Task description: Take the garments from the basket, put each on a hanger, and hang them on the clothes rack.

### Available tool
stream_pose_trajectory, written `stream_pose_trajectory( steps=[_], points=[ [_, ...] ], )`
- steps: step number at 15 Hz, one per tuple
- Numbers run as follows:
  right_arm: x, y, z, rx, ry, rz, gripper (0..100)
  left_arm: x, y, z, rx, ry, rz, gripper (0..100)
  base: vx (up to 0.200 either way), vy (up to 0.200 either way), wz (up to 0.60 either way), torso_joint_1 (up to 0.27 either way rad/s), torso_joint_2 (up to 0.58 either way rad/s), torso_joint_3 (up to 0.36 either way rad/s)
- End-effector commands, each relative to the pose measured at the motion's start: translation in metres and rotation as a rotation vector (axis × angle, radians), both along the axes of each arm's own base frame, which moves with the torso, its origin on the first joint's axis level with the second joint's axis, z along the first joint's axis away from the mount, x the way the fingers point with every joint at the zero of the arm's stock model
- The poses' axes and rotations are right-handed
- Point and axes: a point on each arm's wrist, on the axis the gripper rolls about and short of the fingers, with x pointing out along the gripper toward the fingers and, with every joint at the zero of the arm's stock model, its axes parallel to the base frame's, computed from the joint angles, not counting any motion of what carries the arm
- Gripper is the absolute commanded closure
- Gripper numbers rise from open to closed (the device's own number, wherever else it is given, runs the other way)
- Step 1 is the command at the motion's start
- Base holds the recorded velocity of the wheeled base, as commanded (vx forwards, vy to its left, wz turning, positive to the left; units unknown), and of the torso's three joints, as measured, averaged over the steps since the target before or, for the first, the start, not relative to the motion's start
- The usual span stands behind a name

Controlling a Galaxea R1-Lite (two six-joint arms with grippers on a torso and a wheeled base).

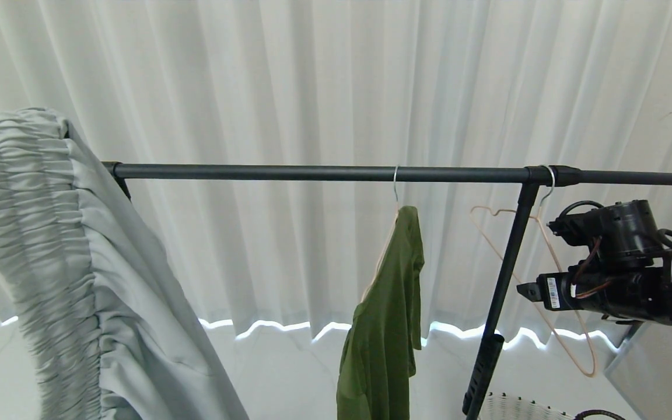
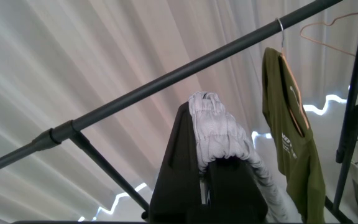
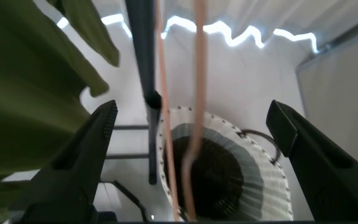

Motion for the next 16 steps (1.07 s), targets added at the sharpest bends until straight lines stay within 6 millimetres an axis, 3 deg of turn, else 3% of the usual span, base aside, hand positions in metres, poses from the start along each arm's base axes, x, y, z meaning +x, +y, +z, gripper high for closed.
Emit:
stream_pose_trajectory(
  steps=[1,5,6,16],
  points=[
    [0.002,0.001,-0.003,0.000,0.009,0.005,0,0.001,-0.001,0.000,0.001,0.003,0.000,100,0.000,0.000,0.00,0.000,0.00,0.000],
    [0.001,0.001,-0.003,0.002,0.012,0.005,0,0.002,-0.002,-0.001,0.004,0.005,0.000,100,0.000,0.000,0.00,0.000,0.00,0.000],
    [0.001,0.001,-0.003,0.003,0.010,0.005,100,0.001,-0.001,0.000,0.003,0.004,0.000,100,0.000,0.000,0.00,0.000,0.00,0.000],
    [-0.005,-0.001,0.008,0.048,-0.033,-0.024,100,0.002,-0.002,-0.001,0.004,0.005,-0.001,100,0.000,0.000,0.00,0.000,0.00,0.000]
  ],
)
